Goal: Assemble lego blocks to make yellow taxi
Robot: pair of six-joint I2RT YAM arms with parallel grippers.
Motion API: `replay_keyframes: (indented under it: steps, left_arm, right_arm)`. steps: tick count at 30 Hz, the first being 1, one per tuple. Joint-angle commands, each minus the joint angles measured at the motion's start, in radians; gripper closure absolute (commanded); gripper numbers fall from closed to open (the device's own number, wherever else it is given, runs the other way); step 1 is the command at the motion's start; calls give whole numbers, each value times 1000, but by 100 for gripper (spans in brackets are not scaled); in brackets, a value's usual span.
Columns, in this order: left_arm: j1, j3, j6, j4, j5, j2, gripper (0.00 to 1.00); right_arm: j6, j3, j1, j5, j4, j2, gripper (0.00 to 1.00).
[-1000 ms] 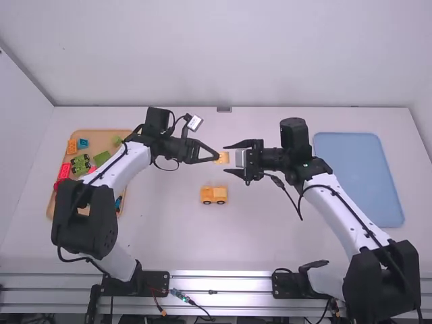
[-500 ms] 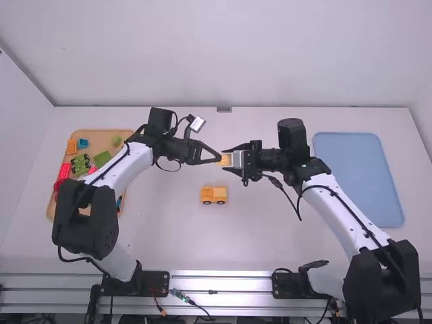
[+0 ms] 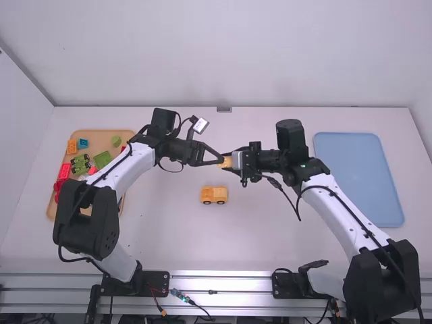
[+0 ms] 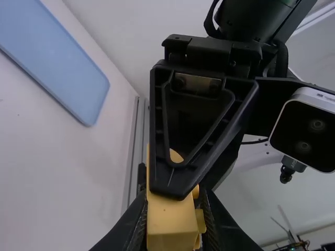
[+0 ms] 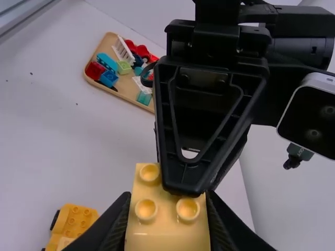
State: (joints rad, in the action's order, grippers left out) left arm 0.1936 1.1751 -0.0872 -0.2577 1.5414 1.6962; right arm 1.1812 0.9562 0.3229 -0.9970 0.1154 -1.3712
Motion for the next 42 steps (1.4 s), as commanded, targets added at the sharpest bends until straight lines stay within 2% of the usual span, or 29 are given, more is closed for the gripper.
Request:
replay_keyframes:
  steps: [1,7,9,10,16,23,26,36,42]
  left_arm:
    - [-5,1,8,-2,29,-8,98]
    - [3,1,11,-2,29,-8,98]
    - [1,1,11,-2,29,-8,98]
    - [1,1,11,-2,29,-8,98]
    - [2,1,11,-2,29,-8,98]
    - [2,1,19,-2,29,-8,98]
    - [2,1,19,-2,29,-8,98]
    - [-15,0,27,-2,29,-8,98]
    - [-36,-5,27,-3,29,-8,98]
  right_arm:
    - [-6,6,-18,-1,-2,20,70]
    - [-6,6,-16,-1,-2,20,71]
    - [-6,6,-16,0,-2,20,68]
    - [-7,6,-14,0,-2,20,63]
    - [-7,6,-17,3,2,20,57]
    - [-7,6,-16,22,6,20,59]
    - [-8,6,-17,26,6,20,64]
    - [-32,6,-34,16,3,20,59]
    - [-32,6,-38,-1,1,20,63]
